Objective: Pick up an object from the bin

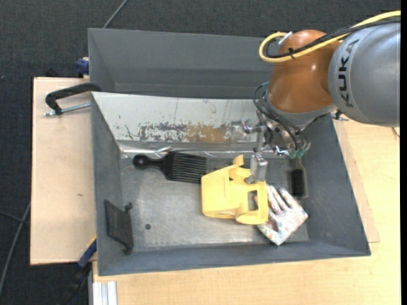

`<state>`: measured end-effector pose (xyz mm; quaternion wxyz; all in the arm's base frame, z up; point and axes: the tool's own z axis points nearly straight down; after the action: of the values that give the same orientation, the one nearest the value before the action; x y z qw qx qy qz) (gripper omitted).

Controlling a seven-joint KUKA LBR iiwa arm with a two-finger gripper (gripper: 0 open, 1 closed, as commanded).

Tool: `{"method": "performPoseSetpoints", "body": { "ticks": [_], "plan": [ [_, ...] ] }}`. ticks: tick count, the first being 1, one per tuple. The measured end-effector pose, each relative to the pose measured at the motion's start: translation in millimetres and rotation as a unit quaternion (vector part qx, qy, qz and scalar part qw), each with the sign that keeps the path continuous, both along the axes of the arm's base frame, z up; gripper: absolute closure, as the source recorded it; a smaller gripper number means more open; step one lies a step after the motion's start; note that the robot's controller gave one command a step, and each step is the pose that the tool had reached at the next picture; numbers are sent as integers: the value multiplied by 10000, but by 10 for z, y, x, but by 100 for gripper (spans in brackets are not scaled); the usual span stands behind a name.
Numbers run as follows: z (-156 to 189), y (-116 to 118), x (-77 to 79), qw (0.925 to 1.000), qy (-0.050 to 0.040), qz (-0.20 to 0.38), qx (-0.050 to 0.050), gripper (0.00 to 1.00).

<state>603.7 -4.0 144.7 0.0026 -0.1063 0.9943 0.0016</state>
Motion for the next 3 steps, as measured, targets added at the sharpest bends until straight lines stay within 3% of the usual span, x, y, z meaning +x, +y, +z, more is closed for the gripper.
{"method": "performPoseSetpoints", "body": {
  "ticks": [1, 2, 3],
  "plan": [
    [-764, 510, -100, 9990, 16, 451, -1, 0],
    [-734, 500, -70, 9954, -32, 955, 2, 100],
    [-734, 500, -70, 9954, -32, 955, 2, 100]
  ]
}}
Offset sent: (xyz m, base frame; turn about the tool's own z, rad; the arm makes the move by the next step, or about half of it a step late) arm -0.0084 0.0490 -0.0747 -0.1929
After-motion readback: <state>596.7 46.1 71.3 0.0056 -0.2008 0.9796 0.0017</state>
